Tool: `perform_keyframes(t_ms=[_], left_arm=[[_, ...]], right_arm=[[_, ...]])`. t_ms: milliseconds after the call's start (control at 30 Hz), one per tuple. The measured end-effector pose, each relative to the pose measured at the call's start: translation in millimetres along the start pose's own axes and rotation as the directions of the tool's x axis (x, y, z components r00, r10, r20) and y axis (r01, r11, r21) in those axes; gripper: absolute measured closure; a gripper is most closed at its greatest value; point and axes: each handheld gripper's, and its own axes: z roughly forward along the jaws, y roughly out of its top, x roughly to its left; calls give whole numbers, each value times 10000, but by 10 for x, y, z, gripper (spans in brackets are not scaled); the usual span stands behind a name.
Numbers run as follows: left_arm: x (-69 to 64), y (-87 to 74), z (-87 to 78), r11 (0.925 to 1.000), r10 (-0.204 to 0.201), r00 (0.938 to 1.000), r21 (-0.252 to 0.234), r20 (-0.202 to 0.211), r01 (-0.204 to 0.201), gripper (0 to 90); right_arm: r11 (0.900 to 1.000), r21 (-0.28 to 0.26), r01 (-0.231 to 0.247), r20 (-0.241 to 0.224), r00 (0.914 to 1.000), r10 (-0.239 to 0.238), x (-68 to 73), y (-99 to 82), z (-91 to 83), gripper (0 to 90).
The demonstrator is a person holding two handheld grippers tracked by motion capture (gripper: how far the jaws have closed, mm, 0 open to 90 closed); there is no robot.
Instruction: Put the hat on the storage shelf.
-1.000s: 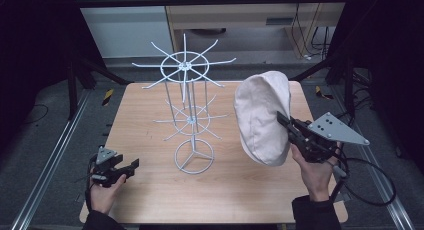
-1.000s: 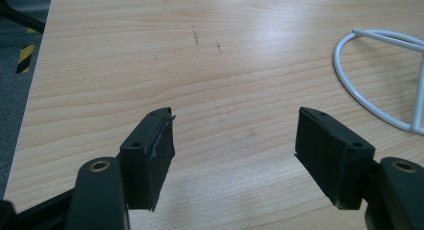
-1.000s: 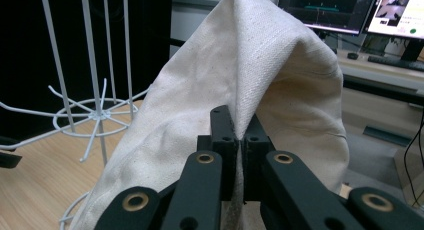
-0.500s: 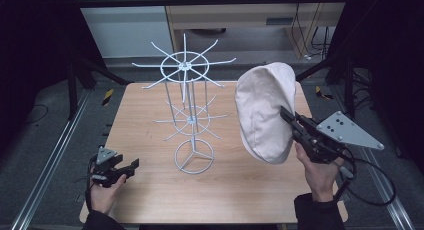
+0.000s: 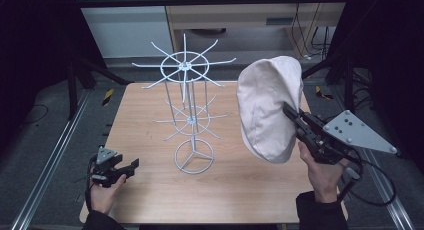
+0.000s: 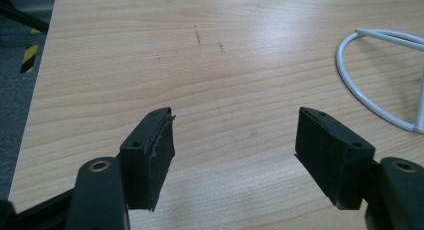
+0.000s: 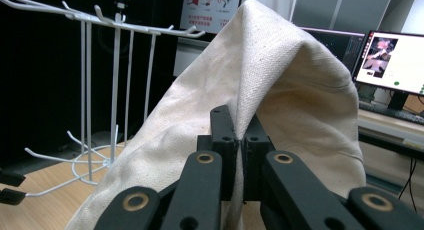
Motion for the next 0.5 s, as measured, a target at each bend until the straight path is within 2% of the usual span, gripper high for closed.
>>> perform_keyframes(t_ms=[500], left_arm=[[-1,1,0,10000,32,10000,13,-24,-32,315]], right_arm=[[9967,-718,383,-113,9992,-392,89,235,-118,885]])
